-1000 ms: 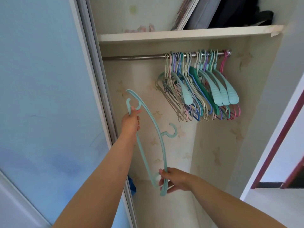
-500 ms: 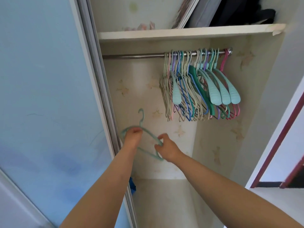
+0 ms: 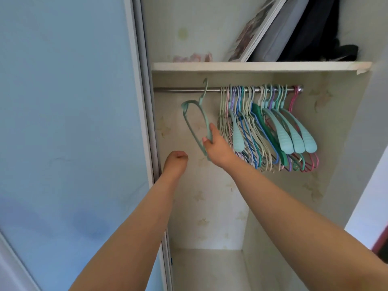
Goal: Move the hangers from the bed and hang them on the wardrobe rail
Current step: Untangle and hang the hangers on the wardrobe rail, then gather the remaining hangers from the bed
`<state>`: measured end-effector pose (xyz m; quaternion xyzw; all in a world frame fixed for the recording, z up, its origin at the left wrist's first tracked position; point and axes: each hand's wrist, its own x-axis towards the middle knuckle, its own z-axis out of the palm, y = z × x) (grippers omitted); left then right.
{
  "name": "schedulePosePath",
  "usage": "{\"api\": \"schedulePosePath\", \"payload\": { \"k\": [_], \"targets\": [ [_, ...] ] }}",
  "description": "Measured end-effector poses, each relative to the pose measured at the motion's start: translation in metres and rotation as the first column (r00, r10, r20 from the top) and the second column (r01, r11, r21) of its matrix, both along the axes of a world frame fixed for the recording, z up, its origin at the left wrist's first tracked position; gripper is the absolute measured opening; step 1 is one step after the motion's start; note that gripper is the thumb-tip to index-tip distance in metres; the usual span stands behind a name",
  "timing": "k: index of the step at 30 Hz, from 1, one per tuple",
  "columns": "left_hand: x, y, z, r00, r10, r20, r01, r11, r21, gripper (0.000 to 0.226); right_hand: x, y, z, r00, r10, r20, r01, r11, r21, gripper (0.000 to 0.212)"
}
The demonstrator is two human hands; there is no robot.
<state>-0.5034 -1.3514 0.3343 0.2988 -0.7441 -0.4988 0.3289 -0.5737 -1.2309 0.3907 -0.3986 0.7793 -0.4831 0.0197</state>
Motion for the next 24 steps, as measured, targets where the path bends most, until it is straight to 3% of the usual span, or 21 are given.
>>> {"api": "schedulePosePath", "payload": {
  "k": [5,10,15,19,24],
  "targets": [
    [-0.005,-0.008,0.023,0.998,-0.035,-0.044,0.035,0.999,0.010,0.017,-0.022,-0.012,0.030,0.994,-0.085,-0.066,0.091,0.993,0.080,0.046],
    [-0.009,-0.015,0.021,0.999,-0.034,0.019,0.034,0.999,0.012,0.018,-0.037,-0.023,0.037,0.986,-0.167,-0.023,0.169,0.971,0.167,0.038],
    [-0.014,-0.009,0.020,0.998,-0.012,0.065,0.012,1.000,-0.005,0.016,-0.041,-0.018,0.030,0.945,-0.321,0.067,0.316,0.946,0.074,0.044],
    [-0.018,-0.005,0.008,0.999,-0.042,-0.017,0.042,0.999,0.015,0.015,-0.032,-0.010,0.018,0.906,-0.344,0.249,0.356,0.935,-0.004,0.048],
    [-0.024,0.015,-0.006,0.979,-0.140,-0.149,0.157,0.982,0.107,0.015,-0.014,0.020,-0.001,0.876,-0.448,0.178,0.463,0.885,-0.051,0.044]
  ]
}}
